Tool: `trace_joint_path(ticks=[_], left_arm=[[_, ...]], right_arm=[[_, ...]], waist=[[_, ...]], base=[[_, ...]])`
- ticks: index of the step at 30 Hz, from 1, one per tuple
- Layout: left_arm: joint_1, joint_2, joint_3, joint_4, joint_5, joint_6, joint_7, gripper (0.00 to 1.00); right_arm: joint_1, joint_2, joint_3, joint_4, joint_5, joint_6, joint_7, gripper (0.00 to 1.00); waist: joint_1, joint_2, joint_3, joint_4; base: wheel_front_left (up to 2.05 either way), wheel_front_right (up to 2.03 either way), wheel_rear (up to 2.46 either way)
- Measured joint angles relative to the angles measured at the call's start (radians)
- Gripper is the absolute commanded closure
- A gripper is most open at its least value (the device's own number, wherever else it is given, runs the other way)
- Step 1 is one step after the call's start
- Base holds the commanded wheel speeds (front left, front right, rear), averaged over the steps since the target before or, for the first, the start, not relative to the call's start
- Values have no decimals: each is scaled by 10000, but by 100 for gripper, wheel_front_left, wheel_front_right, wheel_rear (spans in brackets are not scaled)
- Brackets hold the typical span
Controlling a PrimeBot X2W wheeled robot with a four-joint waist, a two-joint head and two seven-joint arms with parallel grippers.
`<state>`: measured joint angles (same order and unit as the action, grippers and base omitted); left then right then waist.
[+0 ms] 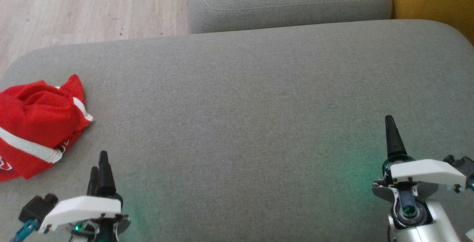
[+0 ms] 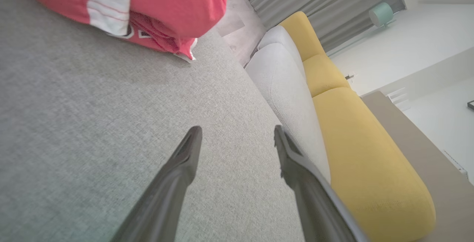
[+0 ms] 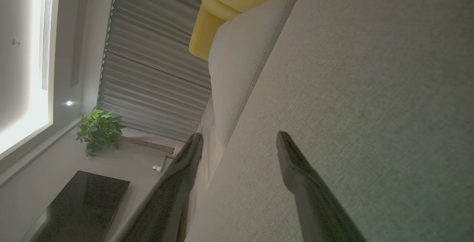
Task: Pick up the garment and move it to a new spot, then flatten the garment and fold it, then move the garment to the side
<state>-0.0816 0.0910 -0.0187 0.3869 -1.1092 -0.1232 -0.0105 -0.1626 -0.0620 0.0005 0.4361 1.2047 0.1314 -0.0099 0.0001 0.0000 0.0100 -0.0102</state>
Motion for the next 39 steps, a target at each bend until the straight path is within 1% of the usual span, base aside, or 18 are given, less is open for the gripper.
trace_joint_path(ticks=[8, 14, 16, 25, 28, 34, 39], left_arm=[[-204, 105, -165, 40, 1187, 19, -188, 0], [-208, 196, -412, 100, 2086, 184, -353, 0], [-208, 198, -454, 113, 2224, 194, -366, 0], [-208, 288, -755, 198, 3427, 499, -663, 0], [-208, 282, -757, 255, 3632, 627, -765, 0], [-205, 282, -790, 278, 4380, 736, -897, 0], [-134, 242, -784, 272, 4922, 943, -1068, 0]], right_arm=[[-234, -8, 226, 309, -1126, 0, -192, 0], [-407, -4, 240, 529, -1992, 0, -359, 0], [-407, -2, 259, 564, -2144, 0, -412, 0], [-410, 25, 431, 715, -3505, 0, -669, 0], [-414, 52, 508, 848, -3960, 0, -773, 0], [-414, 136, 514, 915, -4847, 0, -903, 0], [-405, 142, 497, 951, -5499, 0, -1072, 0]], waist=[[0, 0, 49, -15], [0, 0, 74, -37], [0, 0, 76, -39], [0, 0, 97, -87], [0, 0, 100, -109], [0, 0, 106, -138], [0, 0, 82, -170]], base=[[0, 0, 0], [0, 0, 0], [0, 0, 0], [0, 0, 0], [0, 0, 0], [0, 0, 0], [0, 0, 0]])
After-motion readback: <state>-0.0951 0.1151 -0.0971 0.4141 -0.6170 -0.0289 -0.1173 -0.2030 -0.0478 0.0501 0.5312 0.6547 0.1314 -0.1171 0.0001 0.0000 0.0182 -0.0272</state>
